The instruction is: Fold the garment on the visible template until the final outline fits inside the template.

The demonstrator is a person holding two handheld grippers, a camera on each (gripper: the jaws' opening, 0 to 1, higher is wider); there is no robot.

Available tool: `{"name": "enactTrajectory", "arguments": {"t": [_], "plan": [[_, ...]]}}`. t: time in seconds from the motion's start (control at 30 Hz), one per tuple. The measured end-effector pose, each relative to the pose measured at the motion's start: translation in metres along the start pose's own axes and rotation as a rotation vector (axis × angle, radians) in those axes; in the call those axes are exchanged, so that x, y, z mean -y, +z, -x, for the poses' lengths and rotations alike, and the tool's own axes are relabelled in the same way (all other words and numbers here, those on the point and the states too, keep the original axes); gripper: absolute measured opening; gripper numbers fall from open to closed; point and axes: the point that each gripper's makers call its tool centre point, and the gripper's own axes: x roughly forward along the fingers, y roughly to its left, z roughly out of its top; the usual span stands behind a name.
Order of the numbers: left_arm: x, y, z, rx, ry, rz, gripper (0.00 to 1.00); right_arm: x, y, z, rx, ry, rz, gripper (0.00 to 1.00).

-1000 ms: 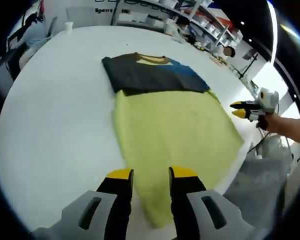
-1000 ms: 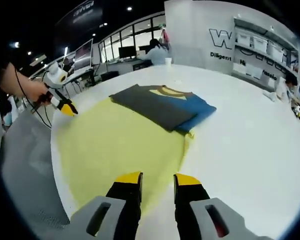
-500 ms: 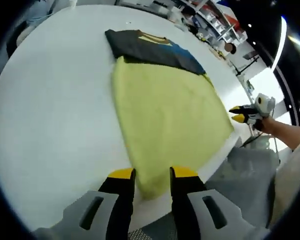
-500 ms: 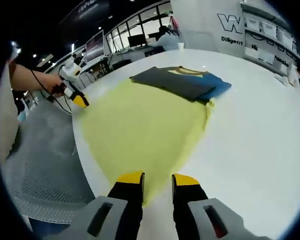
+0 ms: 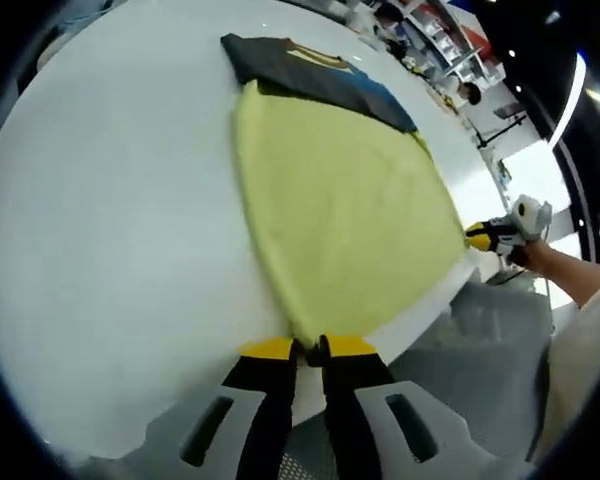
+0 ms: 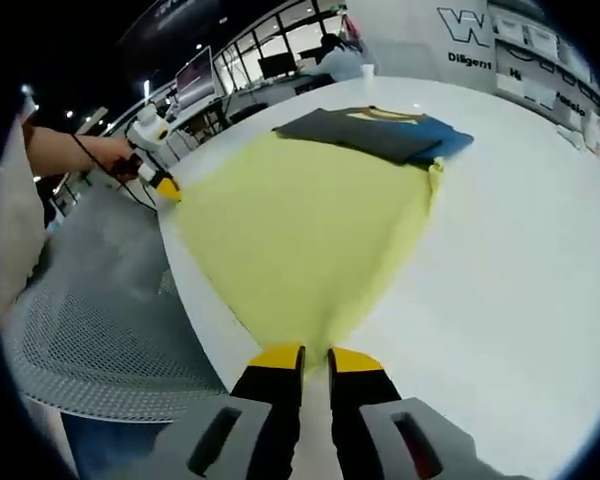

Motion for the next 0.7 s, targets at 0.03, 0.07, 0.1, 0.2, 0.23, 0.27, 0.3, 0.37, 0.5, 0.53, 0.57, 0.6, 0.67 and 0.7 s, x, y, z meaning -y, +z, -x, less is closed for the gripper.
{"name": "enactTrajectory", "arguments": {"t": [0.03, 0.07, 0.1, 0.2, 0.23, 0.27, 0.3, 0.37, 0.5, 0.53, 0.57, 0.6, 0.67, 0.7], "plan": [[-0.002, -0.001, 0.000, 0.003, 0.002, 0.003, 0.12, 0.000, -0.001, 0.000, -0.002, 0.002, -0.004, 0.00], [-0.002, -0.001, 0.000, 0.008, 0.004, 0.005, 0.11, -0.001, -0.002, -0.001, -0.005, 0.005, -0.012, 0.00], [-0.002, -0.001, 0.000, 0.012, 0.001, 0.012, 0.11, -0.004, -0.005, -0.001, -0.012, 0.012, -0.024, 0.00], [-0.002, -0.003, 0.001, 0.013, -0.008, 0.045, 0.09, -0.004, -0.005, -0.001, -0.001, 0.018, -0.032, 0.00], [-0.003, -0.003, 0.002, 0.016, -0.012, 0.057, 0.09, -0.004, -0.005, -0.001, -0.003, 0.018, -0.043, 0.00], [-0.004, -0.003, 0.003, 0.028, -0.015, 0.073, 0.09, -0.004, -0.005, -0.001, -0.004, 0.018, -0.051, 0.00], [-0.004, -0.001, 0.005, 0.042, -0.024, 0.100, 0.09, -0.005, -0.005, 0.001, 0.000, 0.029, -0.069, 0.00], [-0.002, 0.001, 0.009, 0.069, -0.047, 0.142, 0.09, -0.007, -0.001, 0.005, 0.025, 0.041, -0.106, 0.00], [0.004, 0.006, 0.023, 0.099, -0.107, 0.199, 0.09, -0.008, 0.008, 0.016, 0.056, 0.067, -0.132, 0.00], [0.005, 0.008, 0.026, 0.104, -0.116, 0.209, 0.09, -0.009, 0.009, 0.018, 0.059, 0.071, -0.134, 0.00], [0.006, 0.011, 0.030, 0.112, -0.128, 0.218, 0.09, -0.009, 0.013, 0.022, 0.068, 0.083, -0.139, 0.00], [0.010, 0.015, 0.036, 0.120, -0.143, 0.222, 0.09, -0.009, 0.015, 0.025, 0.073, 0.087, -0.141, 0.00], [0.016, 0.019, 0.044, 0.132, -0.166, 0.218, 0.09, -0.009, 0.022, 0.032, 0.090, 0.094, -0.145, 0.00], [0.020, 0.022, 0.050, 0.140, -0.181, 0.218, 0.09, -0.009, 0.027, 0.037, 0.103, 0.101, -0.145, 0.00]]}}
